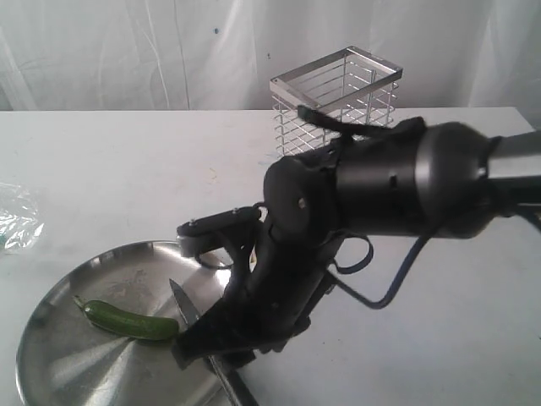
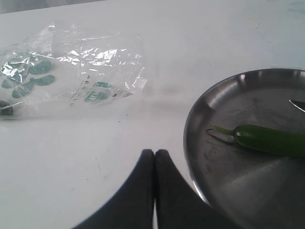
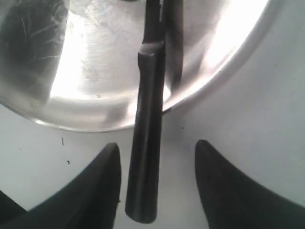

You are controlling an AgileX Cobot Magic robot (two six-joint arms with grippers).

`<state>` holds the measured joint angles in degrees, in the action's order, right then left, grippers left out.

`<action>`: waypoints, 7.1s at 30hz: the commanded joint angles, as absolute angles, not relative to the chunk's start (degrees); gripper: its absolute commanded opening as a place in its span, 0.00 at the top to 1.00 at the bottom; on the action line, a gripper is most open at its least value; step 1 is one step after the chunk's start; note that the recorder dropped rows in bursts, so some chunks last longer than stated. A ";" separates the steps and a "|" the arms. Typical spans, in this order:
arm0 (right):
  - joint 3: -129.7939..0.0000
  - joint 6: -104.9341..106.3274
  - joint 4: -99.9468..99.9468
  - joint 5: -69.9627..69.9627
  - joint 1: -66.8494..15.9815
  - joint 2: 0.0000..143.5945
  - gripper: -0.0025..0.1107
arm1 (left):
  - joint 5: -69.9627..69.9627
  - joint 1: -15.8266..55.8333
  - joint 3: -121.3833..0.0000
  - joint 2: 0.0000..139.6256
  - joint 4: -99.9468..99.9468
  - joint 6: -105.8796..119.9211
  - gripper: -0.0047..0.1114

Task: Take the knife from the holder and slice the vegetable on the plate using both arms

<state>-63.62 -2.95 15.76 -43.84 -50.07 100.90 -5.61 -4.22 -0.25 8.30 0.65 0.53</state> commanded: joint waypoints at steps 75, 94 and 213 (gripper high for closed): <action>-61.55 63.21 67.90 -66.90 -28.57 120.61 0.57 | -5.64 -3.92 0.00 8.01 0.74 0.00 0.96; -62.84 58.62 67.71 -69.48 -32.22 123.51 0.57 | -5.64 -3.92 0.00 8.01 0.74 0.00 0.96; -63.59 2.85 36.65 -43.51 -58.80 104.64 0.94 | -4.78 -2.85 0.00 7.07 3.84 -3.34 0.96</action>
